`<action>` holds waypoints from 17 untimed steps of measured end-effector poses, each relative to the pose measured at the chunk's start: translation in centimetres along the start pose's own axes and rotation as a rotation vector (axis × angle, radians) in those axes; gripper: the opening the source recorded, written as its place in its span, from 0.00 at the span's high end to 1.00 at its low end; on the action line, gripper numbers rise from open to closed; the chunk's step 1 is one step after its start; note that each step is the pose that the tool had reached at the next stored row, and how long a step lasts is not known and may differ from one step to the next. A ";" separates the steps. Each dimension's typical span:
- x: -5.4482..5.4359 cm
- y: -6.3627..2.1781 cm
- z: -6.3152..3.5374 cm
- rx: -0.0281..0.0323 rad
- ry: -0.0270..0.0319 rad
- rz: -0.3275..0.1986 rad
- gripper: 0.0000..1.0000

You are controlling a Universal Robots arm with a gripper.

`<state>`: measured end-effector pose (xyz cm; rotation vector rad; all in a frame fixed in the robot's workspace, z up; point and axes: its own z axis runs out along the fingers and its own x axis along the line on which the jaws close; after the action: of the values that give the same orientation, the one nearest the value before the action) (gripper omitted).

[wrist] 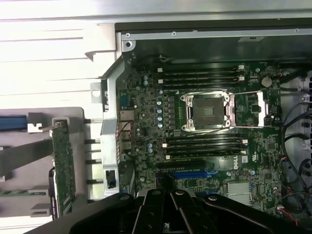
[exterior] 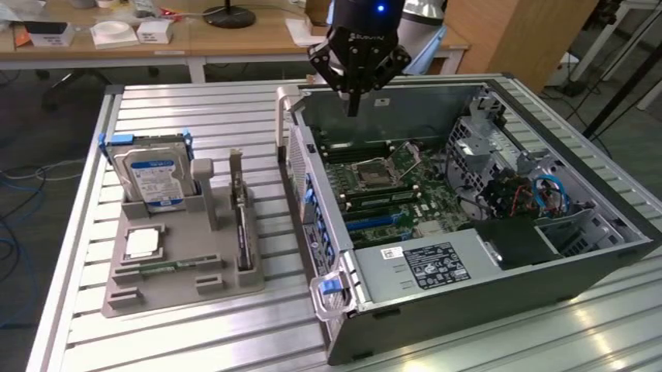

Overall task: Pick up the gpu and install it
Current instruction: 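Reach for the gpu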

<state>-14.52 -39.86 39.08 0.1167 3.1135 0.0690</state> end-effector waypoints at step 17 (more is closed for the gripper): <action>2.4 -0.08 0.14 0.0001 0.0001 0.000 0.89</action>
<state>-16.87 -39.76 38.87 0.1165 3.1137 0.0688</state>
